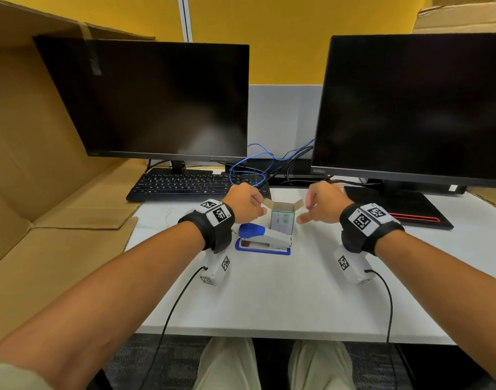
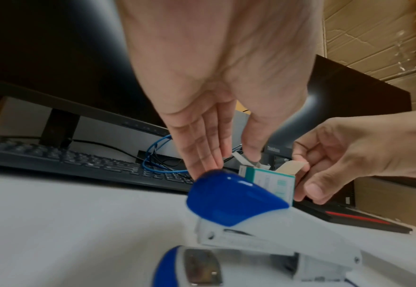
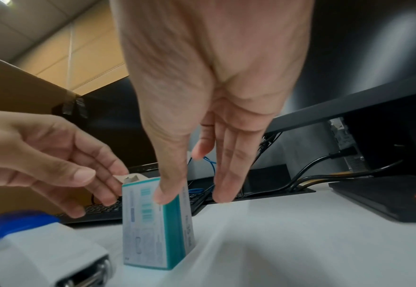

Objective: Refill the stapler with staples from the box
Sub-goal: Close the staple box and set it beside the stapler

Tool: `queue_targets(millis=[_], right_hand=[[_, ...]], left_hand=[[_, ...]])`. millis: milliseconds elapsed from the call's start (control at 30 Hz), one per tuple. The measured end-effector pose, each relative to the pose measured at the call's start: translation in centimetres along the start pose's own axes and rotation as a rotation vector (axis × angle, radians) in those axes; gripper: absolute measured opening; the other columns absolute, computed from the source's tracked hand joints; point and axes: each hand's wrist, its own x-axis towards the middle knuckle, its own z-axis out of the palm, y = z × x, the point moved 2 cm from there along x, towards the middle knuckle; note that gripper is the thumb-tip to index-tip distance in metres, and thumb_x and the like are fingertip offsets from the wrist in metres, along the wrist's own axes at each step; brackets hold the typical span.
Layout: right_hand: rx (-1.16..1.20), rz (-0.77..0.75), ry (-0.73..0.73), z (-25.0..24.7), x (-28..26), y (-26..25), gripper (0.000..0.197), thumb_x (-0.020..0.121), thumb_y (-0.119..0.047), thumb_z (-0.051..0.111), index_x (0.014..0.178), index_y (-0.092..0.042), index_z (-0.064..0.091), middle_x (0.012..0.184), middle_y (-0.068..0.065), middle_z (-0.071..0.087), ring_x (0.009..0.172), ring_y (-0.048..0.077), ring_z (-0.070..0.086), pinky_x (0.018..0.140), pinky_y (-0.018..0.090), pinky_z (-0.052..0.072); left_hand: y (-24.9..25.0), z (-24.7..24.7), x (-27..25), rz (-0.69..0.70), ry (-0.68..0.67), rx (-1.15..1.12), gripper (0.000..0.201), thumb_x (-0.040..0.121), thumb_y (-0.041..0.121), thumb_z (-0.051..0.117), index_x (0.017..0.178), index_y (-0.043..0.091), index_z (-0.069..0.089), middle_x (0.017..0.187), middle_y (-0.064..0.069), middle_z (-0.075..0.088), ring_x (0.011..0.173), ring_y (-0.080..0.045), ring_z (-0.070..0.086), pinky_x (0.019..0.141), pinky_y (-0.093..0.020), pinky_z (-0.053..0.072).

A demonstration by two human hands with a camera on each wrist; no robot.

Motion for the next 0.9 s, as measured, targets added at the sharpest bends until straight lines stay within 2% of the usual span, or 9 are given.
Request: queue_targets(millis=[100,233,333,433,633,767,900], right_hand=[[0.102,-0.085,0.020,0.2,0.2,-0.1,0.029,0.072,-0.024,0.084,0.077,-0.020,0.056,0.101,0.005,0.065,0.101,0.028,0.060,0.086,0.044,0.055],[0.082,-0.179,0.007,0.6,0.3,-0.4,0.024,0.076,-0.022,0.081,0.082,-0.028,0.059,0.105,-0.003,0.064,0.104,0.025,0.059,0.090,0.046,0.054],[0.086,-0.244,-0.005,0.8,0.3,-0.7,0.019,0.079,-0.018,0.079,0.090,-0.025,0.065,0.111,-0.002,0.066,0.102,0.022,0.063,0.089,0.043,0.056],[0.045,-0.306,-0.030,0.9,0.0,-1.0,0.018,0.082,-0.016,0.076,0.098,-0.018,0.068,0.111,0.002,0.069,0.098,0.018,0.067,0.089,0.038,0.058],[-0.010,-0.347,-0.028,1.1,0.1,-1.0,0.012,0.084,-0.019,0.074,0.095,-0.020,0.069,0.108,0.002,0.071,0.096,0.018,0.067,0.091,0.038,0.056],[0.043,-0.319,-0.008,1.2,0.3,-0.7,0.025,0.083,-0.016,0.075,0.106,-0.015,0.065,0.113,0.002,0.068,0.098,0.017,0.067,0.090,0.034,0.056],[0.083,-0.312,0.007,1.5,0.6,-0.4,0.028,0.083,-0.012,0.074,0.107,-0.016,0.061,0.113,0.002,0.065,0.099,0.017,0.067,0.086,0.032,0.057]], left_hand=[[0.5,0.2,0.4,0.022,0.042,-0.039,0.025,0.084,0.013,0.069,0.108,0.006,0.072,0.105,-0.012,0.076,0.099,-0.022,0.070,0.101,-0.036,0.049],[0.9,0.6,0.8,0.079,0.058,-0.021,0.025,0.085,0.012,0.068,0.109,0.009,0.073,0.109,-0.009,0.074,0.104,-0.024,0.067,0.102,-0.038,0.048],[1.1,1.1,1.3,0.122,0.049,0.014,0.021,0.084,0.011,0.069,0.104,0.011,0.075,0.108,-0.008,0.074,0.105,-0.025,0.066,0.104,-0.043,0.046],[1.2,1.8,1.9,0.127,0.031,0.056,0.019,0.082,0.013,0.071,0.100,0.015,0.076,0.104,-0.009,0.073,0.108,-0.028,0.062,0.097,-0.044,0.052],[1.3,2.2,3.0,0.102,0.069,0.056,0.009,0.078,0.016,0.074,0.086,0.020,0.070,0.093,-0.006,0.073,0.104,-0.028,0.061,0.096,-0.041,0.051],[1.3,2.4,3.3,0.070,0.092,0.001,0.019,0.075,0.024,0.076,0.087,0.023,0.061,0.086,0.000,0.070,0.098,-0.025,0.061,0.089,-0.043,0.055],[1.4,2.7,3.5,0.063,0.114,0.010,0.030,0.073,0.036,0.077,0.091,0.019,0.060,0.086,-0.002,0.068,0.096,-0.025,0.061,0.085,-0.044,0.056]])
